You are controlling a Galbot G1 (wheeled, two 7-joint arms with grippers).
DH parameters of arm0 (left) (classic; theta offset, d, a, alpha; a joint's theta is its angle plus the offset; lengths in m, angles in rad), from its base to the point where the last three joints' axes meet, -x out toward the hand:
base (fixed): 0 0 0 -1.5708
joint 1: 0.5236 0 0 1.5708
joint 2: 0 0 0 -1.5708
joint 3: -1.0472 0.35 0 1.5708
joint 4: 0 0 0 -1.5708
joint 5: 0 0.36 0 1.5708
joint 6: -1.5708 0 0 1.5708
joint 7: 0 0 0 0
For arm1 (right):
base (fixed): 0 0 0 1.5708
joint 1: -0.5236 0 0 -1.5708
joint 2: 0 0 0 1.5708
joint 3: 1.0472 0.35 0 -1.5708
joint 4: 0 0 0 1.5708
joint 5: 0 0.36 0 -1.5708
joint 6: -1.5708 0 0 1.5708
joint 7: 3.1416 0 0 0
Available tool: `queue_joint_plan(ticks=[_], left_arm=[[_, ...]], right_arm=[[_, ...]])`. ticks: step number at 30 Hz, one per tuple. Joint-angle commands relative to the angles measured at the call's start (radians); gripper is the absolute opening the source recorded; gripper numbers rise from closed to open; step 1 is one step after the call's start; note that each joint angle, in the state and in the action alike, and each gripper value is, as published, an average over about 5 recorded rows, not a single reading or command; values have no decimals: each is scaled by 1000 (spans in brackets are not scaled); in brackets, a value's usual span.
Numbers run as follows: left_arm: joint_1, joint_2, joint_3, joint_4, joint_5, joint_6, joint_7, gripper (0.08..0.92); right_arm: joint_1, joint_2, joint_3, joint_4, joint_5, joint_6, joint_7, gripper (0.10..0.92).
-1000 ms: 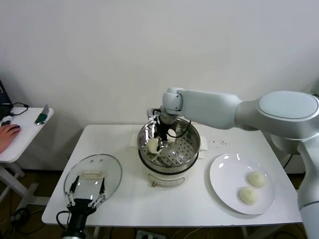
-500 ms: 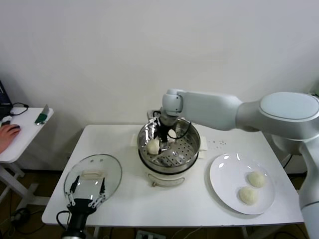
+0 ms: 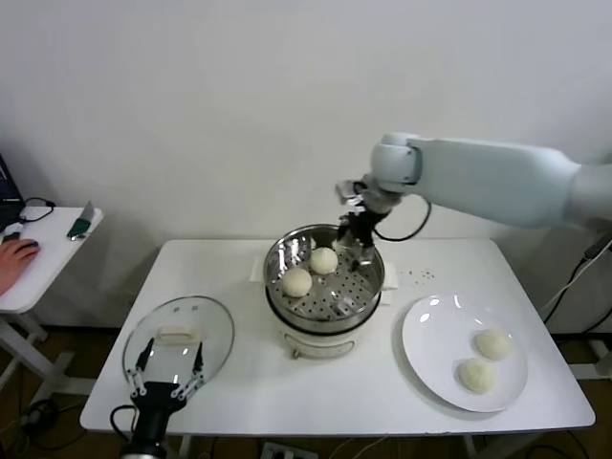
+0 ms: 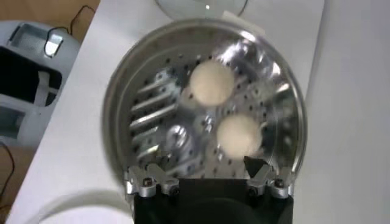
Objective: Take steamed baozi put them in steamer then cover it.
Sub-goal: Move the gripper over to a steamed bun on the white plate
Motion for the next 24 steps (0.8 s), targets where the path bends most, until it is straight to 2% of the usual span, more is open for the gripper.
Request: queue_joint_plan(ticks=[1,8,13,18,24], left_arm=[[2,-2,-1,-2,1,0,0,823],[1,-6,-6,-12,5,8,-1,823],[14,-16,-9,-17,12,4,-1,823],[28,-20,-11,-10,18,-5,-2,823],[28,-21,-12,1,19,-5,-2,823]], right_arm=[[74,-409,-71,279,-126,14,-9,823],[-129,-592,17,301,-347,47,-29,823],[-442,-660,239,269,-489,68,-56,823],[-767,-682,516,217,-609,89,-78,823],[-854,-641,563,163,-663,96,-80,823]])
